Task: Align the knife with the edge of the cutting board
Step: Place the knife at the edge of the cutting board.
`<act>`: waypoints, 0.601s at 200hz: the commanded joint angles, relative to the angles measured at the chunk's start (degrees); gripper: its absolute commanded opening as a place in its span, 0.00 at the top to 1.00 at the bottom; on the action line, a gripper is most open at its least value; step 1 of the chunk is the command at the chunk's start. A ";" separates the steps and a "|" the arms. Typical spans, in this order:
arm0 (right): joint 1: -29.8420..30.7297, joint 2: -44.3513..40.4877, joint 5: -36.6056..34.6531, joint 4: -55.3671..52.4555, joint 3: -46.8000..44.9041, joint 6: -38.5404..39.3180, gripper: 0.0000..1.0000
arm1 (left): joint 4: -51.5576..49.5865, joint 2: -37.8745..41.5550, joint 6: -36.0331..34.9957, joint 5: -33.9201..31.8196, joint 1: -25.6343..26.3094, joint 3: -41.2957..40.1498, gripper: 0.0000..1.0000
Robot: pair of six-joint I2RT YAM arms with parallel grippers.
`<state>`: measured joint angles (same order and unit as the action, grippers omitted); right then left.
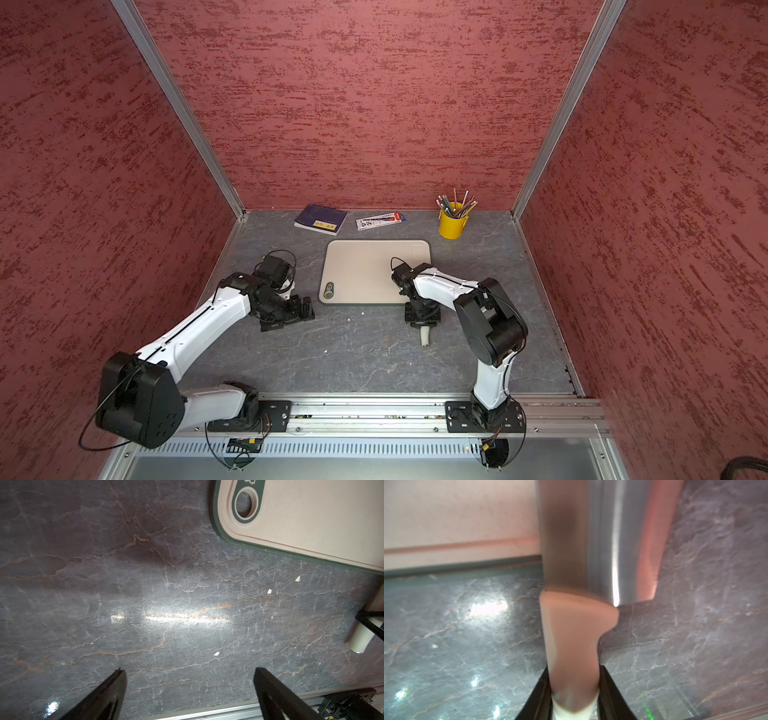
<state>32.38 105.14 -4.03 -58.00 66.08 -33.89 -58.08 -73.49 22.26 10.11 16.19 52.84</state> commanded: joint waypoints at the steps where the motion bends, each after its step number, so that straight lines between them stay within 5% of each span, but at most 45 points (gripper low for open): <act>1: -0.40 1.21 1.57 1.04 2.12 -0.04 0.90 | -0.36 -0.24 0.23 -0.83 0.32 0.51 0.00; 120: -0.47 1.49 0.95 -0.27 2.91 -0.43 0.87 | -0.56 -0.47 0.53 -1.32 0.67 0.51 0.00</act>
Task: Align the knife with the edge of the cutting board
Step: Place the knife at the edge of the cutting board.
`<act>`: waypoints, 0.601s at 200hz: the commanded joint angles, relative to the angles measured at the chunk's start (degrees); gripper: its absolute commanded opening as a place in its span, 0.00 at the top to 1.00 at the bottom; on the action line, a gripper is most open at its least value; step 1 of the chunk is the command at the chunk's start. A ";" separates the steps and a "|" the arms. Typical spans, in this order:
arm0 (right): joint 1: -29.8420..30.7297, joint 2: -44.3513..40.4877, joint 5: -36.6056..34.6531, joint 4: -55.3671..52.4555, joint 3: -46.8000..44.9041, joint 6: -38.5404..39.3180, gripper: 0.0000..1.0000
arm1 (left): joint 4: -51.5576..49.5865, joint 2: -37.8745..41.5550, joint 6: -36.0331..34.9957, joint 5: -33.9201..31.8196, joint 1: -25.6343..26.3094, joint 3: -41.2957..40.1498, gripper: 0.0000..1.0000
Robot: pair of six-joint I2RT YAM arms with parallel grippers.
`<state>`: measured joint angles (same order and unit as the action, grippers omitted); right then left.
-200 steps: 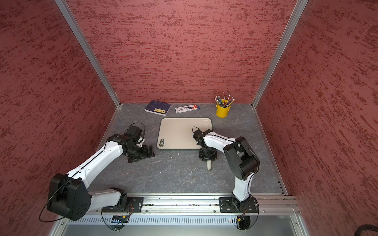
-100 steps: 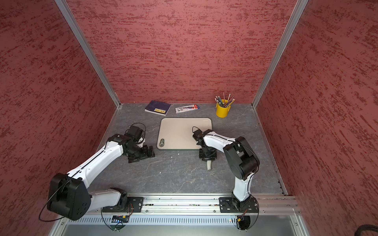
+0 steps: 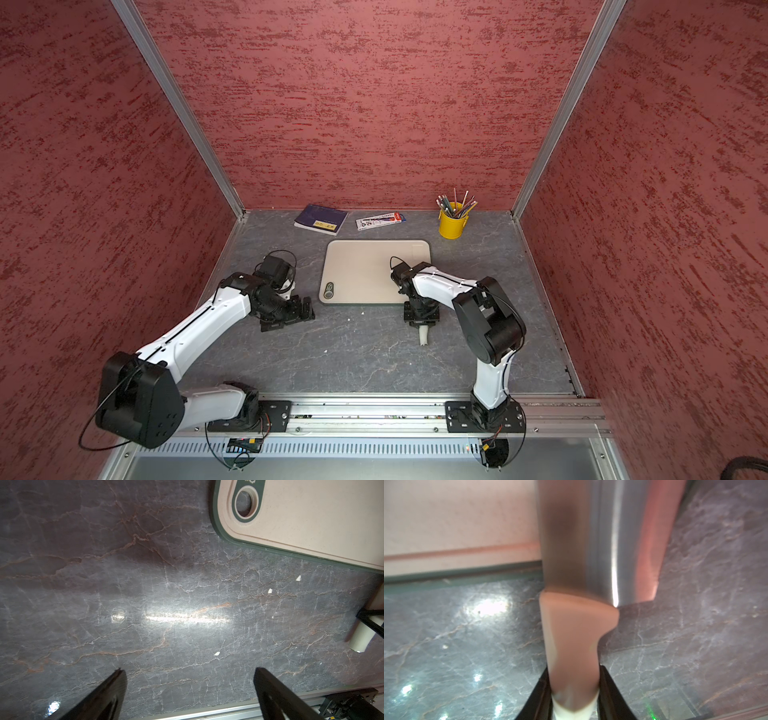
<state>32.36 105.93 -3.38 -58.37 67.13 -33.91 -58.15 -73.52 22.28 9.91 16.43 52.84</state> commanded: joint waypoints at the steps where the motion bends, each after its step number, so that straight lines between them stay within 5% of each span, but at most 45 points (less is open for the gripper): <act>1: -0.41 0.69 0.25 0.10 1.86 -0.43 0.87 | -0.48 -0.47 0.54 -1.21 0.44 0.51 0.00; 120: -1.69 -0.20 -0.79 0.44 1.25 0.37 0.89 | -0.77 -0.57 0.87 -1.96 1.74 0.60 0.00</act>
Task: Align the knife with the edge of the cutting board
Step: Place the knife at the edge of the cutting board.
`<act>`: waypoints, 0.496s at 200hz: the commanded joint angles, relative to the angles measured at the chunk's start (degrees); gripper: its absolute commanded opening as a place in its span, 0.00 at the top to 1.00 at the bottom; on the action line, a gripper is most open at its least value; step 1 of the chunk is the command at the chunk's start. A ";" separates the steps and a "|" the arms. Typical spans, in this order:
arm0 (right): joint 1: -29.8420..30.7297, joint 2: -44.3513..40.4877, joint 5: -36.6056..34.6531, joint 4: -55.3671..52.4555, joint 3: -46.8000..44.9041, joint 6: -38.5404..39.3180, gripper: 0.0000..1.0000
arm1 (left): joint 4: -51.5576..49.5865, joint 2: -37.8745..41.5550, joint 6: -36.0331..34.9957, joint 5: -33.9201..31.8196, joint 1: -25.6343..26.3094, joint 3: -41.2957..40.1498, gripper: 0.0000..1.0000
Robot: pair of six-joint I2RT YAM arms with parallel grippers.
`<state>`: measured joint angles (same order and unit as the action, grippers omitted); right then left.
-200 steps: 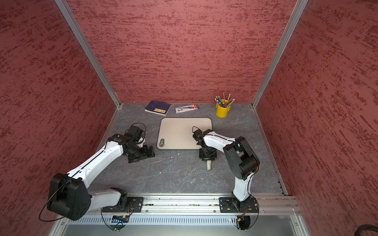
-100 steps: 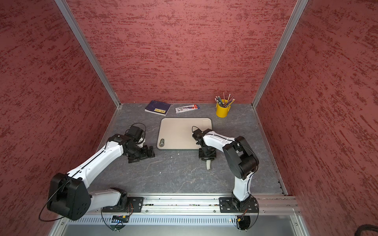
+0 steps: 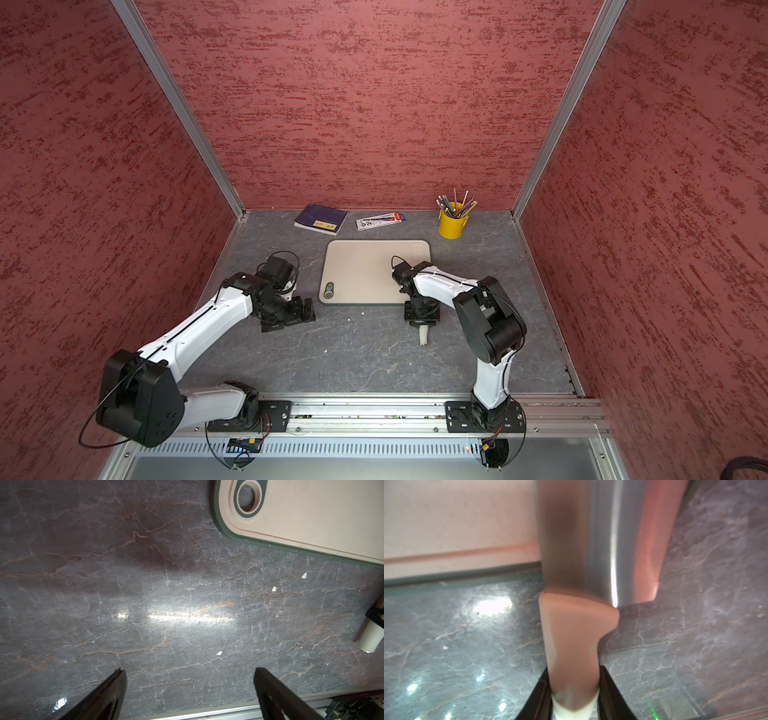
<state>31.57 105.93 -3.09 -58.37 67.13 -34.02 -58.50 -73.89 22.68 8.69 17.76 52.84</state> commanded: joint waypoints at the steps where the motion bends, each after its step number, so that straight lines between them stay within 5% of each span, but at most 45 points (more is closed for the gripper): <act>1: -0.90 -0.20 -1.10 0.45 1.25 0.50 0.89 | -0.45 -0.20 0.50 -0.80 0.42 0.64 0.00; 99: -0.98 -0.29 0.16 0.74 0.54 2.20 0.89 | -0.47 -0.03 0.53 -0.95 0.67 0.60 0.00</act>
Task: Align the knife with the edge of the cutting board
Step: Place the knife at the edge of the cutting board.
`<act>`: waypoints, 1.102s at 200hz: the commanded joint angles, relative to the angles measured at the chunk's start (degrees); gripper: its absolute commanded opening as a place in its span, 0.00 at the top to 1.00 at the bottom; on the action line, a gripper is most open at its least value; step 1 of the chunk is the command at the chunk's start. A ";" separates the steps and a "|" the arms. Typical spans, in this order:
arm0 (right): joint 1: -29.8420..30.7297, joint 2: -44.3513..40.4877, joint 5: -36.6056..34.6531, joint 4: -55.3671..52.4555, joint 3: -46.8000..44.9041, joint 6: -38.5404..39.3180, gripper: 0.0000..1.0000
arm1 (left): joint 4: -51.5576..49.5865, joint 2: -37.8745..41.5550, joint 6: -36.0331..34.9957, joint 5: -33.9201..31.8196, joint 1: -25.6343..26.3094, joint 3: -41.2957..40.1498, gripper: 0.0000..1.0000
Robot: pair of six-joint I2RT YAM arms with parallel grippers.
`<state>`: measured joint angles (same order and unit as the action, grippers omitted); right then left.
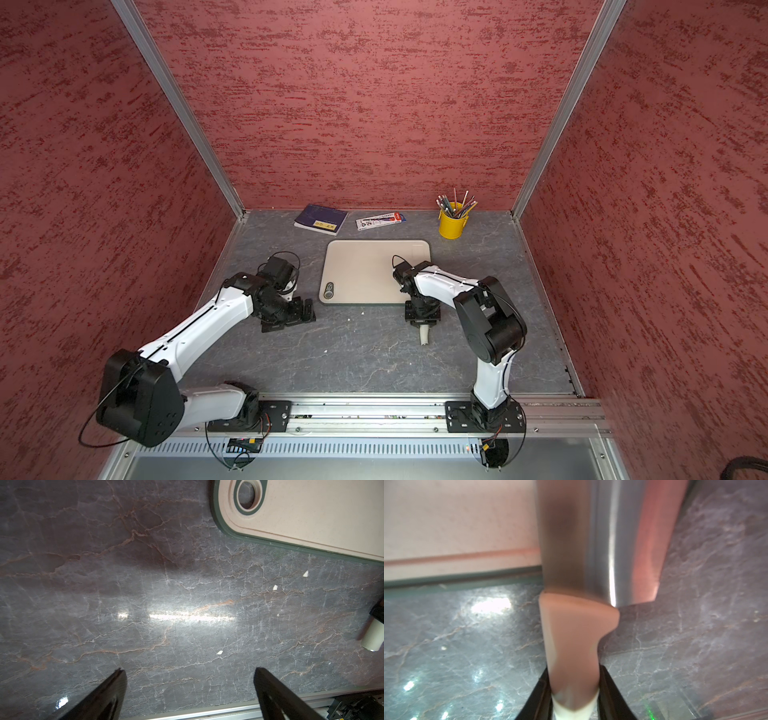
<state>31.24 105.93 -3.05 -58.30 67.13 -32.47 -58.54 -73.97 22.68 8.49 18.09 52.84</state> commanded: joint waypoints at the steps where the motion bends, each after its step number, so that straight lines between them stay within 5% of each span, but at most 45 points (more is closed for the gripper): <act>1: -0.66 -0.29 0.13 0.66 0.54 0.65 0.89 | -0.43 0.06 0.48 -0.76 0.36 0.60 0.00; 106: -0.97 -0.90 -0.19 -0.06 0.20 0.58 0.83 | -0.22 0.26 0.35 -0.51 0.47 0.56 0.00; 220: -0.95 -1.08 0.46 -0.63 0.50 -0.16 0.51 | 0.12 0.37 0.14 -0.09 0.42 0.51 0.00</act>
<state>30.70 105.86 -2.79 -58.72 67.13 -32.16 -58.65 -73.97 22.65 8.51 18.35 52.84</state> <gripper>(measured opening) 0.474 0.997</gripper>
